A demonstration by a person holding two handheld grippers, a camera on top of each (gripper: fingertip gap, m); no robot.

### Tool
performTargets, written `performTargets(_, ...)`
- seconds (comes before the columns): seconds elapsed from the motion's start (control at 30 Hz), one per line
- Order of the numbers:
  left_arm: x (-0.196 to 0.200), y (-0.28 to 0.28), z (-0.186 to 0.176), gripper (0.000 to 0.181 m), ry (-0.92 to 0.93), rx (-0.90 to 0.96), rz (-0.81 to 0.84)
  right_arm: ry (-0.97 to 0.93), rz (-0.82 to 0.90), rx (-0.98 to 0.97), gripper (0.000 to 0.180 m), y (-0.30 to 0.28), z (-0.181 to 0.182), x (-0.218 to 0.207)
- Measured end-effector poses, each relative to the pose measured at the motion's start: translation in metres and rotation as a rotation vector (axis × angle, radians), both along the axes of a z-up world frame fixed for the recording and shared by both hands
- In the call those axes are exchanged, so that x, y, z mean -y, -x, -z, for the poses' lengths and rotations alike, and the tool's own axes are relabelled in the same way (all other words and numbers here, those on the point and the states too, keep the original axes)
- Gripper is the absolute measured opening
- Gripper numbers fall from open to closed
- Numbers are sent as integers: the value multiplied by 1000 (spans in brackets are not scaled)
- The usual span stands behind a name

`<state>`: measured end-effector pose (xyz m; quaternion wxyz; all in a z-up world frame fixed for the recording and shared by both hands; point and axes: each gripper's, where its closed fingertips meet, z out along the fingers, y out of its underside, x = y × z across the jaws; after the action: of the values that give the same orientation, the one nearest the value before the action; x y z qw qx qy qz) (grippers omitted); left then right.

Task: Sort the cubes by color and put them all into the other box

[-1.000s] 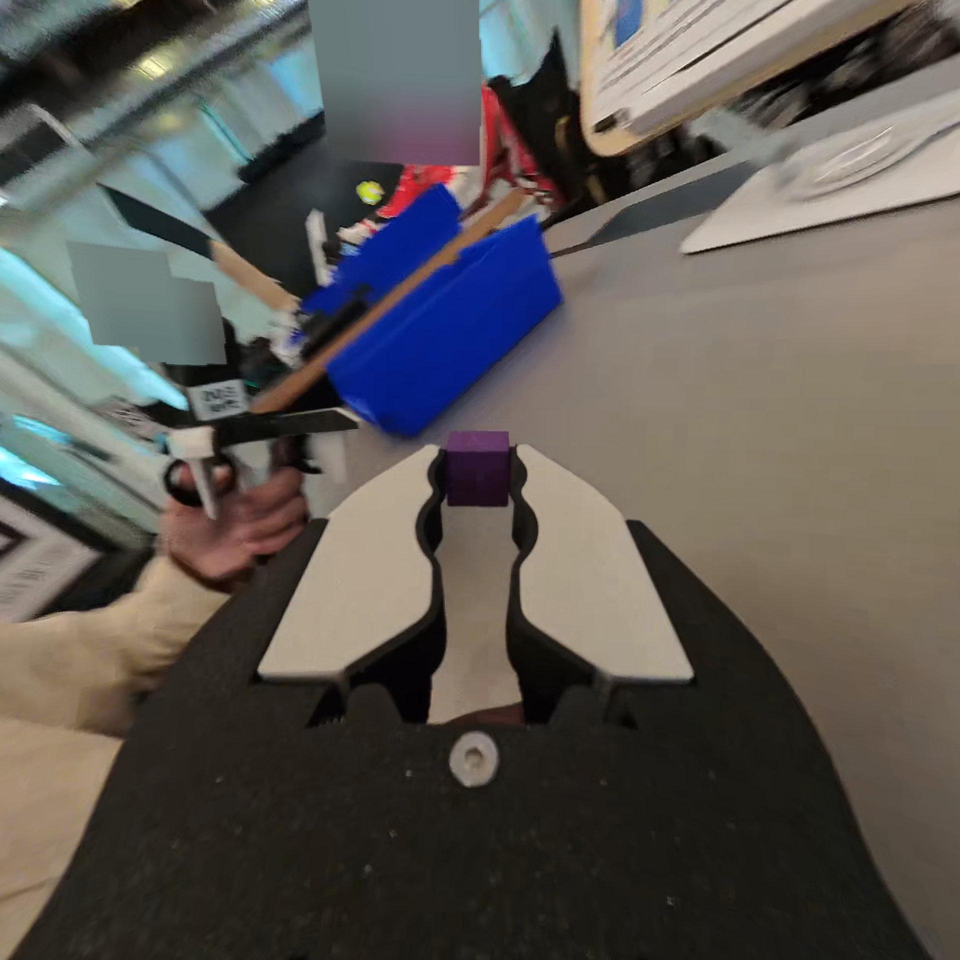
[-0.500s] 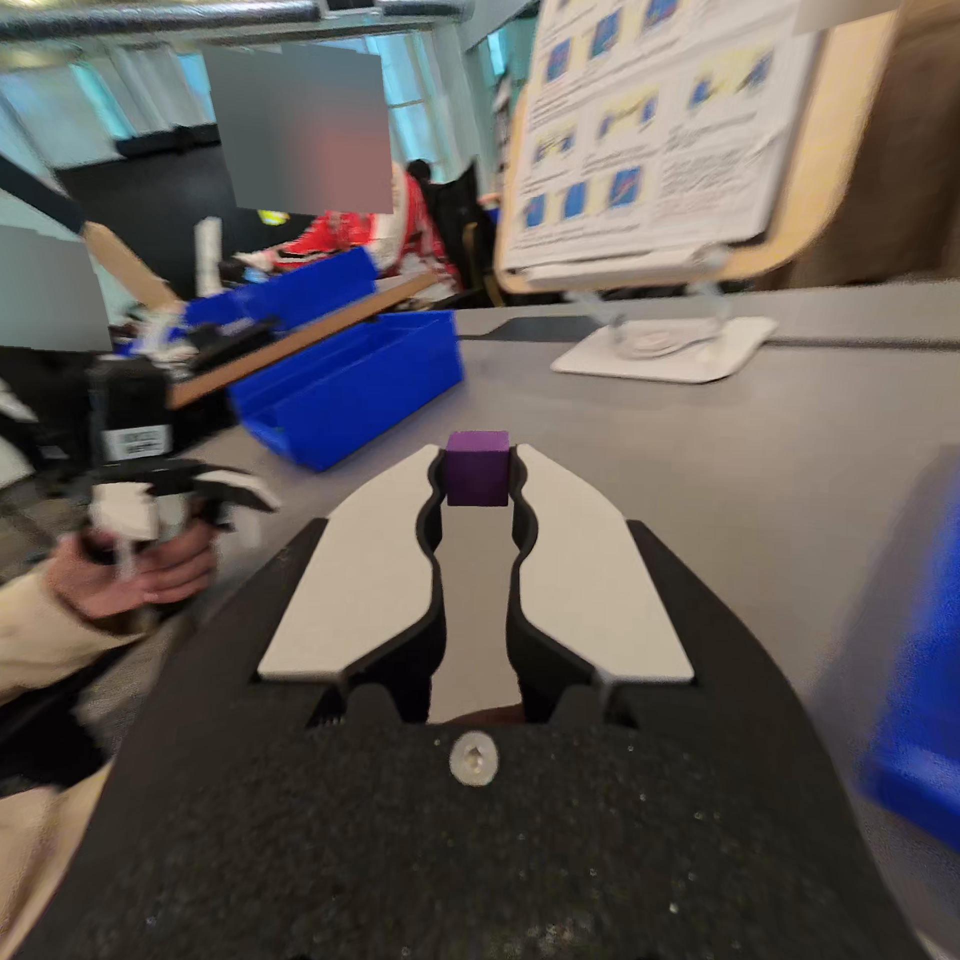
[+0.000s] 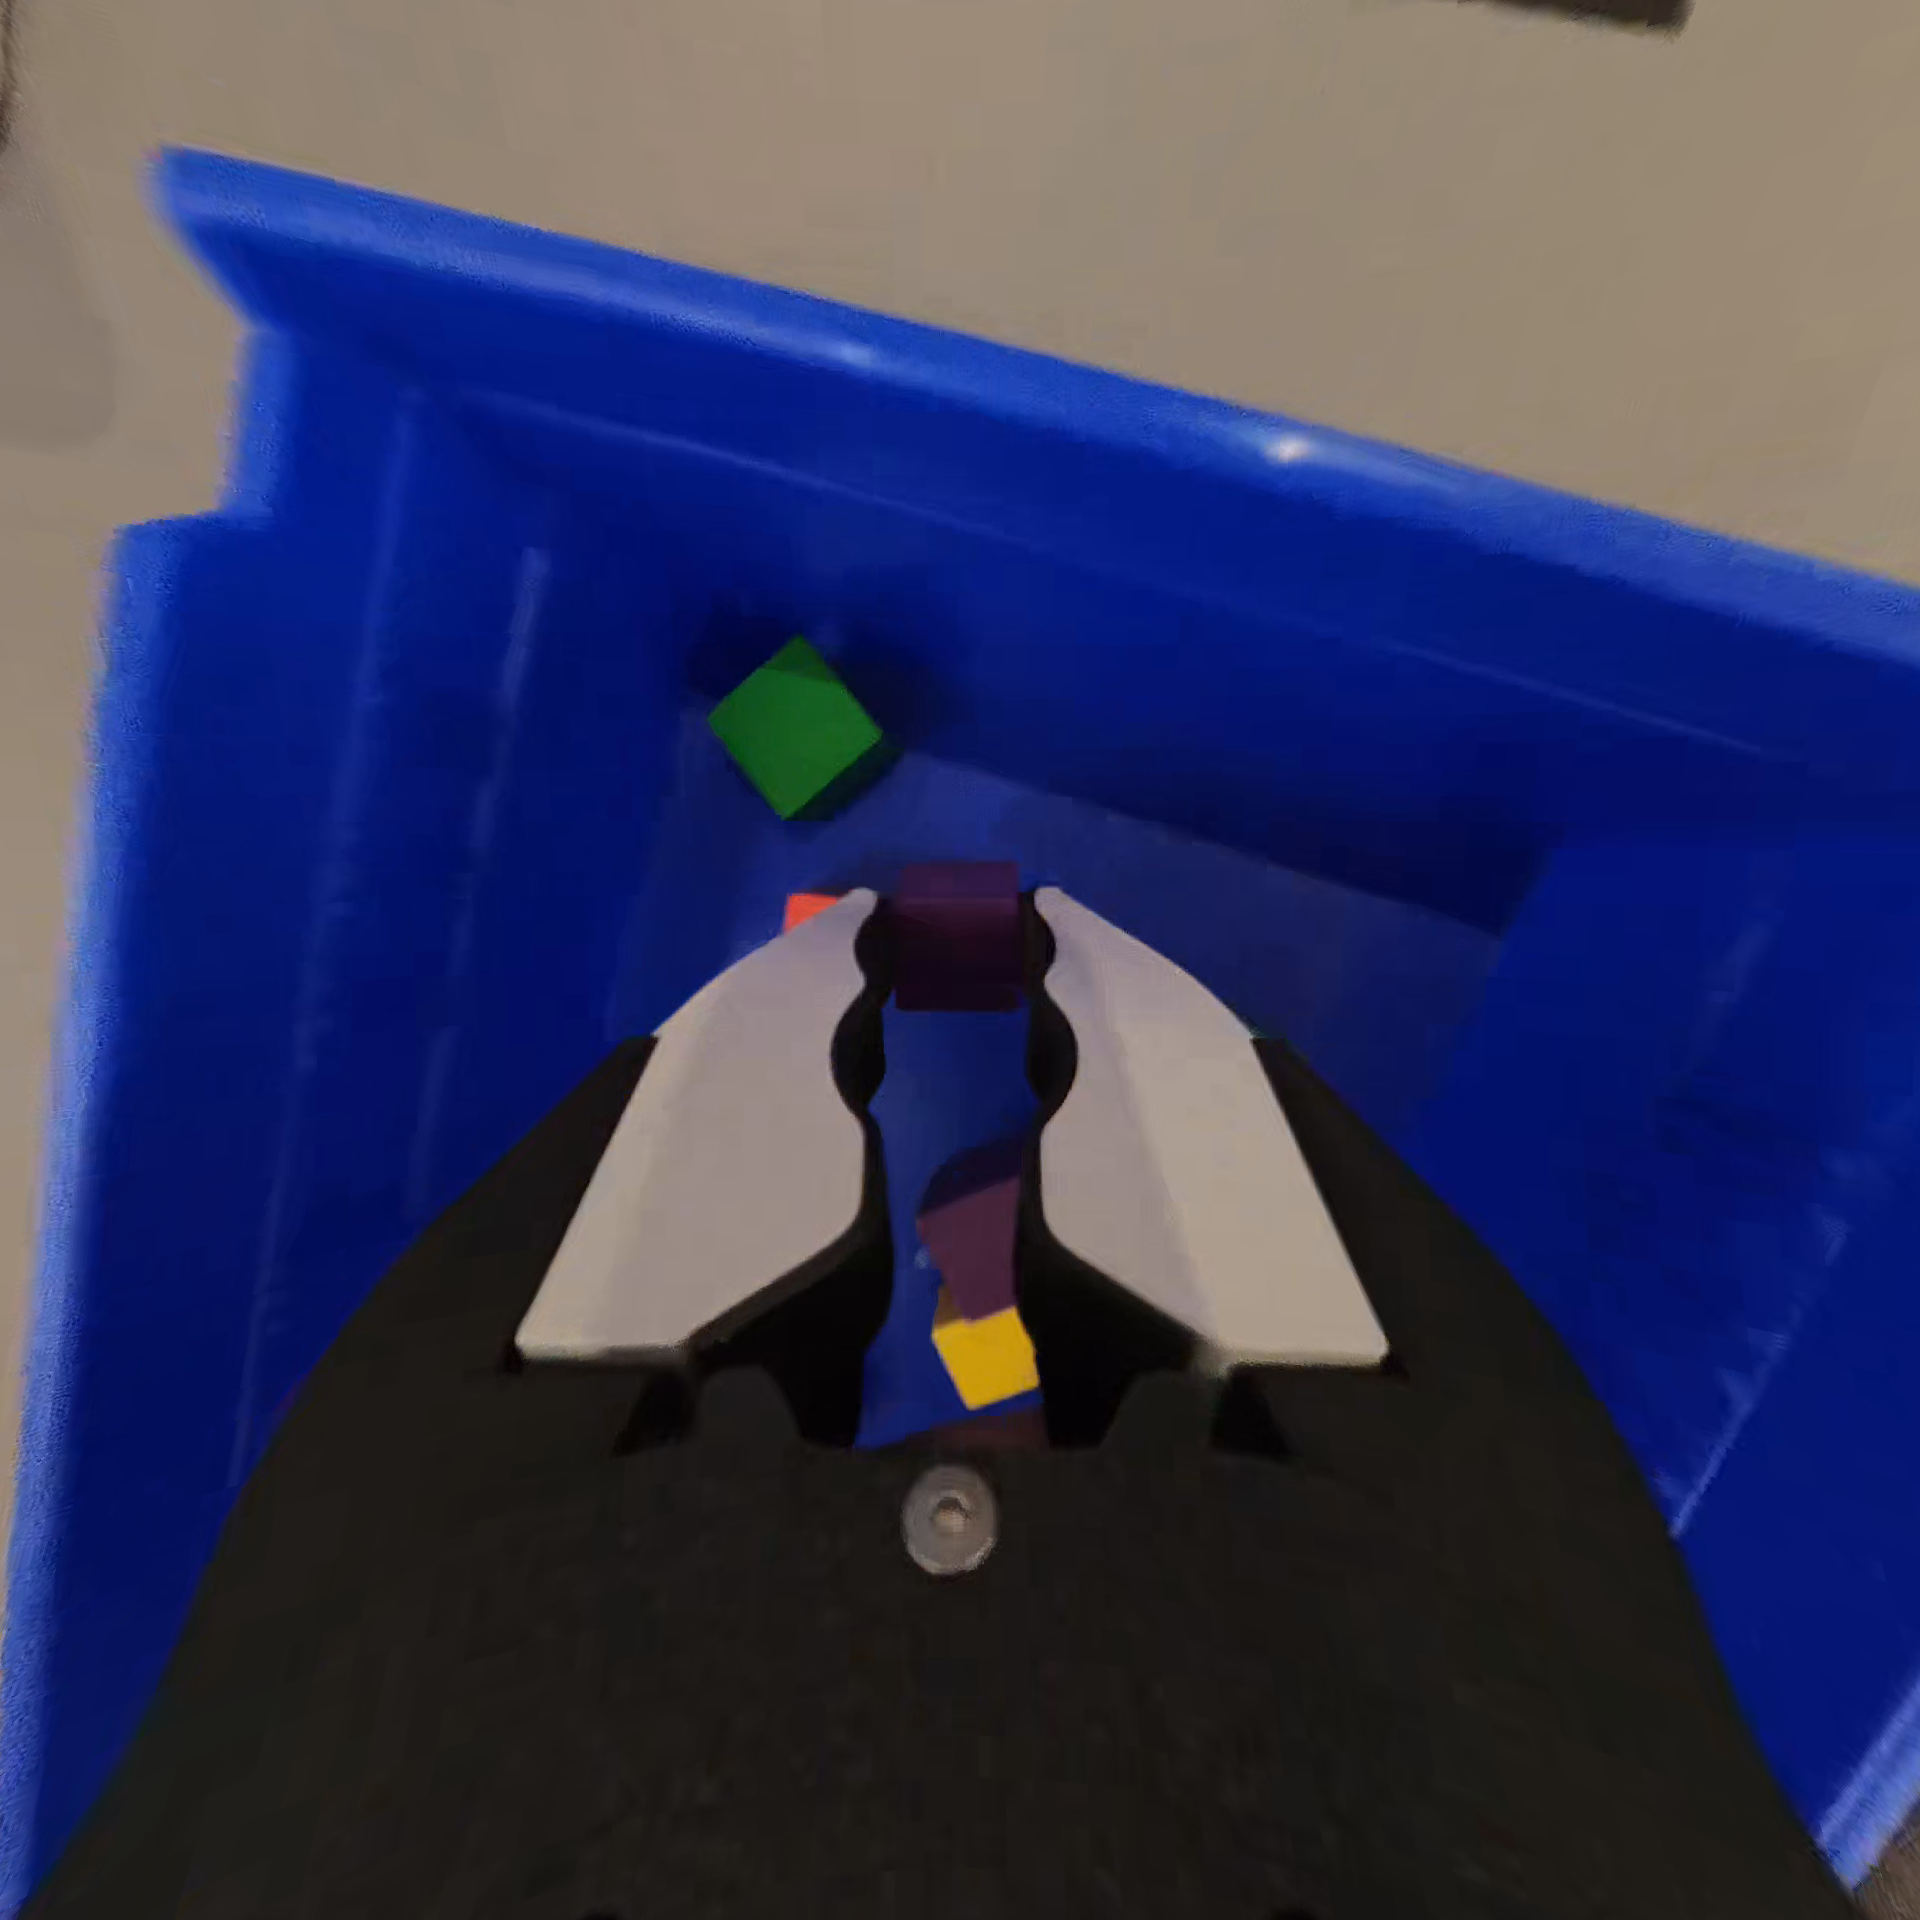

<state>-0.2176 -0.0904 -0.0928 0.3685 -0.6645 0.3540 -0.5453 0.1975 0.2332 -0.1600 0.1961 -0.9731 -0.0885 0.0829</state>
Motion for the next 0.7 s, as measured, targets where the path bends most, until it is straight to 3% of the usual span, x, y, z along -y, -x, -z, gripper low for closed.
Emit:
performTargets(0.1,2,1,4,67,-9,-20,3,86,19,136,23,-16,20,-12)
performTargets(0.2,4,3,6,68,-11,-31,4,103,-5,98,24,-9,30,-16)
performTargets(0.27,4,4,7,68,-8,-34,4,91,-14,124,35,-12,29,-14)
performTargets(0.33,3,5,5,68,-10,-28,-2,-2,-7,129,39,-14,7,-12)
performTargets(0.4,0,7,1,68,-25,-20,-23,-207,-15,72,39,0,-42,-2)
performTargets(0.5,-12,14,-2,68,-85,-44,-102,-642,-61,-48,37,50,-137,54)
performTargets(0.57,-23,20,-2,69,-136,-67,-176,-853,-152,-204,36,107,-174,119)
performTargets(0.63,-34,26,-4,70,-185,-83,-242,-955,-221,-394,37,164,-179,183)
performTargets(0.7,-40,31,-9,73,-269,-91,-303,-960,-242,-553,37,208,-163,230)
